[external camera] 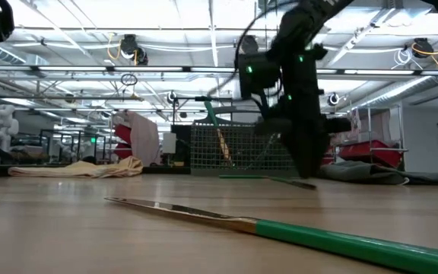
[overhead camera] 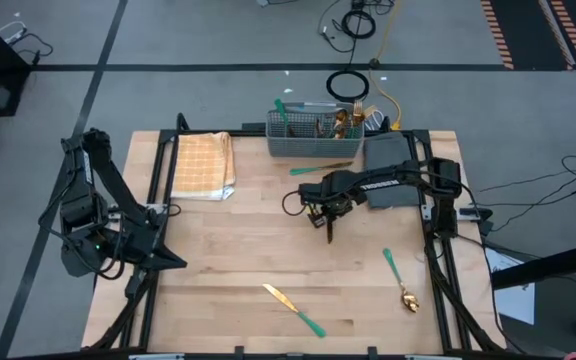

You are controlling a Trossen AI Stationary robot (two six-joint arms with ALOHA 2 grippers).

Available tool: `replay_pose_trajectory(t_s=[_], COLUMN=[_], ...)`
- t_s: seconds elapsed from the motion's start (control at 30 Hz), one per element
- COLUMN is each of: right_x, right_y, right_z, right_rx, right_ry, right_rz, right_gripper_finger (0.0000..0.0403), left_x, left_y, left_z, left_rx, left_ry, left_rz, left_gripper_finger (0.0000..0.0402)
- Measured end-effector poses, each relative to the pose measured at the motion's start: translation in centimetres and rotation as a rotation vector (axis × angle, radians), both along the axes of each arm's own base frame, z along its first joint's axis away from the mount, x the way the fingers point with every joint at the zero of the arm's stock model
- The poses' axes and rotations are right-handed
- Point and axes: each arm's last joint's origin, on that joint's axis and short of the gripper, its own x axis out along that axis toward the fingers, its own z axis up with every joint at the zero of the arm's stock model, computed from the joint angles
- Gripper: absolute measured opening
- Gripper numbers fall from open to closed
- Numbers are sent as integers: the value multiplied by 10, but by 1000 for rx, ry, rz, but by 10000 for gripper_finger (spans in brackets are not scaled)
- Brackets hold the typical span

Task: Sort silverware
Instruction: Put the knife into the middle left section of the dish rack

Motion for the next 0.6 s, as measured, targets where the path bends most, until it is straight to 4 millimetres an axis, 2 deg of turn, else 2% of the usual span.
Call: replay_pose_trajectory(t_s=[0.13,0.27,0.43,0.6], right_x=[11,21,20,19], right_y=[8,2,-14,-27], right_z=[18,31,28,18], right_rx=[-55,-91,-96,-96], right_ry=[-25,-98,-97,-57], right_rz=[38,33,22,-11], right_gripper_finger=[82,82,93,141], left_x=[0,0,0,-1], left_y=[0,0,0,0], left_z=[0,0,0,-1], left_rx=[0,-2,-2,3], left_ry=[1,5,11,16], left_rz=[-1,-10,-19,-22], left_gripper_finger=[10,10,10,10])
